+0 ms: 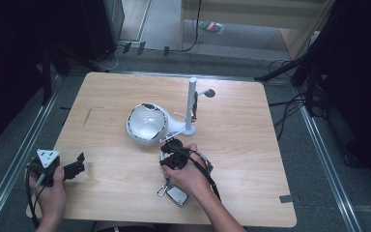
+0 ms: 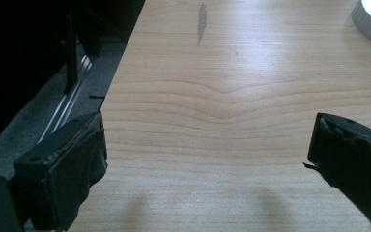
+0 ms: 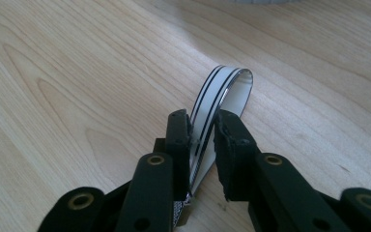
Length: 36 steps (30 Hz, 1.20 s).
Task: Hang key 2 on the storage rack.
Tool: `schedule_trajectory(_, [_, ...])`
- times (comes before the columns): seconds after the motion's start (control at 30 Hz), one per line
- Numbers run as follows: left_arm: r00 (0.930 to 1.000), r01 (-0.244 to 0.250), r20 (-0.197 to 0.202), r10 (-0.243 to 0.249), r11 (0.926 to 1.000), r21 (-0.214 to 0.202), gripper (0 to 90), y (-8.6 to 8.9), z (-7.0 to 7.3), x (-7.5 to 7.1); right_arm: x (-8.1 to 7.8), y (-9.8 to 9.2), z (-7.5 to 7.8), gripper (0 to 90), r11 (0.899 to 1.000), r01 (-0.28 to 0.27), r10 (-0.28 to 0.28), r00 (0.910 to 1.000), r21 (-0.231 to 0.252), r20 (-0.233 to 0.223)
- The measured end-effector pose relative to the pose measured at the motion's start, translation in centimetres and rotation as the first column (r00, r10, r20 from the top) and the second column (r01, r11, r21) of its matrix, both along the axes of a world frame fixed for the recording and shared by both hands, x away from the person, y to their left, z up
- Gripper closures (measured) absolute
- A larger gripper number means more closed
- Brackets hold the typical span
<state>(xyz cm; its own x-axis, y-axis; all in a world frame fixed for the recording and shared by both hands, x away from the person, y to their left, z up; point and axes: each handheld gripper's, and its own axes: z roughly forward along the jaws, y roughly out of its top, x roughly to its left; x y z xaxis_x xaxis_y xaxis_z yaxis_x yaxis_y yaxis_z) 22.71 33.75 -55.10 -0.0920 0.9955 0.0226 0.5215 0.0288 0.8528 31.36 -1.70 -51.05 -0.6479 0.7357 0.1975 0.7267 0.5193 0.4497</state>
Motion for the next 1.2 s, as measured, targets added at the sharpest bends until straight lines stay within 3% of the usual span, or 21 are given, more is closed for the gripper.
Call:
schedule_trajectory(0.1, [1.0,0.0,0.001,0.0,1.0,-0.001,0.4,0.0,0.0,0.0,-0.2,0.5,-0.1,86.6,1.0,-0.016,0.017,0.9998,-0.021,0.012])
schedule_trajectory(0.13, [1.0,0.0,0.001,0.0,1.0,-0.001,0.4,0.0,0.0,0.0,-0.4,0.8,-0.3,89.5,0.998,-0.024,0.025,0.9996,-0.051,0.016])
schedule_trajectory(0.23, [1.0,0.0,0.001,0.0,1.0,-0.001,0.4,0.0,0.0,0.0,-0.8,1.2,-0.5,90.0,0.994,-0.041,0.047,0.9974,-0.101,0.055])
schedule_trajectory(0.3, [1.0,0.0,0.001,0.0,1.0,-0.001,0.4,0.0,0.0,0.0,-0.9,1.2,-0.3,90.0,0.994,-0.037,0.043,0.9976,-0.099,0.055])
schedule_trajectory(0.43, [1.0,0.001,0.001,-0.001,1.0,-0.001,0.4,0.0,0.0,0.0,-1.0,0.7,0.2,90.0,0.995,-0.013,0.023,0.9942,-0.094,0.105])
schedule_trajectory(0.57, [1.0,0.0,-0.001,0.0,1.0,0.001,0.4,0.0,0.0,0.0,-1.2,-0.5,1.4,90.0,0.998,0.044,-0.034,0.9824,-0.054,0.184])
schedule_trajectory(0.77, [1.0,0.002,-0.003,-0.002,1.0,0.005,0.4,0.0,0.0,0.0,-1.4,-1.7,2.6,90.0,0.994,0.107,-0.099,0.9597,-0.014,0.263])
schedule_trajectory(0.87, [1.0,0.002,-0.005,-0.002,1.0,0.006,0.4,0.0,0.0,0.0,-1.6,-2.2,3.1,90.0,0.991,0.132,-0.125,0.9389,-0.002,0.321])
schedule_trajectory(1.2, [1.0,0.002,-0.003,-0.002,1.0,0.004,0.4,0.0,0.0,0.0,-1.9,-3.0,4.3,90.0,0.98,0.192,-0.199,0.8885,0.059,0.414])
